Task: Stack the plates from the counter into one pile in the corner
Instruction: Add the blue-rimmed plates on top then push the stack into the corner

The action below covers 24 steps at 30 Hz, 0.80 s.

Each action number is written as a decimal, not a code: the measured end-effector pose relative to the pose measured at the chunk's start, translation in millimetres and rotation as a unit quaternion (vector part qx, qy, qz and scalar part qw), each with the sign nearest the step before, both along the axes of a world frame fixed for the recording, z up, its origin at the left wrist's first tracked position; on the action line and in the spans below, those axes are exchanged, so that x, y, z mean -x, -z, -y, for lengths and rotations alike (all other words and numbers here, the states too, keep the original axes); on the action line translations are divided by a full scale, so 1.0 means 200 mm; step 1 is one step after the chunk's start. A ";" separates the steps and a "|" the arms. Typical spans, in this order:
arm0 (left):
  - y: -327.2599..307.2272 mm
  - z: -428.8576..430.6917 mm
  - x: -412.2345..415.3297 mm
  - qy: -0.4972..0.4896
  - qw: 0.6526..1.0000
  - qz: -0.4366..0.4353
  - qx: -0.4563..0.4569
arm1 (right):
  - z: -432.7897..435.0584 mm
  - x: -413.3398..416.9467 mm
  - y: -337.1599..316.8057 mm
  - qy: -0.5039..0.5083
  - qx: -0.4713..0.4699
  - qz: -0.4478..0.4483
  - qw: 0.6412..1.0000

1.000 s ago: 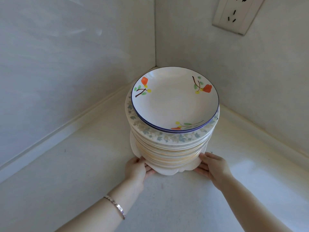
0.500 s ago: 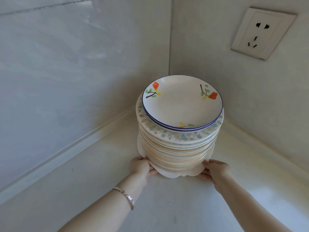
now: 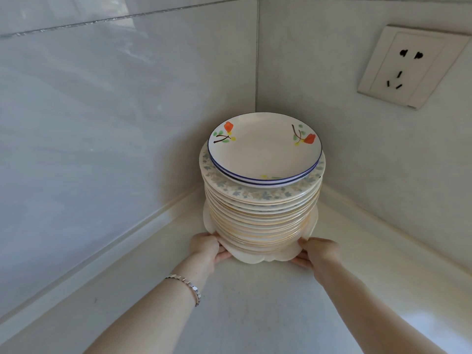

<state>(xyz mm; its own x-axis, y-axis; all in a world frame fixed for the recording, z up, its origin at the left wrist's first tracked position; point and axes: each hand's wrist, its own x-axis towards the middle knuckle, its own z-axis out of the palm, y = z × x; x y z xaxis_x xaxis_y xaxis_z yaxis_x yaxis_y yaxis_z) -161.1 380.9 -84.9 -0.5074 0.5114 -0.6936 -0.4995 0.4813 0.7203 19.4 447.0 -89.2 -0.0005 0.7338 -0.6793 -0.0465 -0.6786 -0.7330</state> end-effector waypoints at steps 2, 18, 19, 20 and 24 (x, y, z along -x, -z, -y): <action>0.01 -0.01 0.02 0.002 1.000 -0.003 0.008 | 0.00 0.01 0.01 0.006 -0.003 0.007 1.000; -0.30 -0.22 0.29 -0.003 0.974 -0.198 -0.107 | -0.21 -0.03 -0.30 0.015 -0.207 -0.001 0.978; -0.34 -0.26 0.29 0.011 0.978 -0.152 -0.144 | -0.24 -0.01 -0.33 0.013 -0.197 -0.061 0.978; -0.36 -0.30 0.30 0.025 0.979 -0.122 -0.163 | -0.27 0.02 -0.35 0.007 -0.185 -0.105 0.977; -0.40 -0.34 0.26 0.062 0.969 -0.080 -0.224 | -0.33 0.07 -0.35 -0.066 -0.199 -0.167 0.963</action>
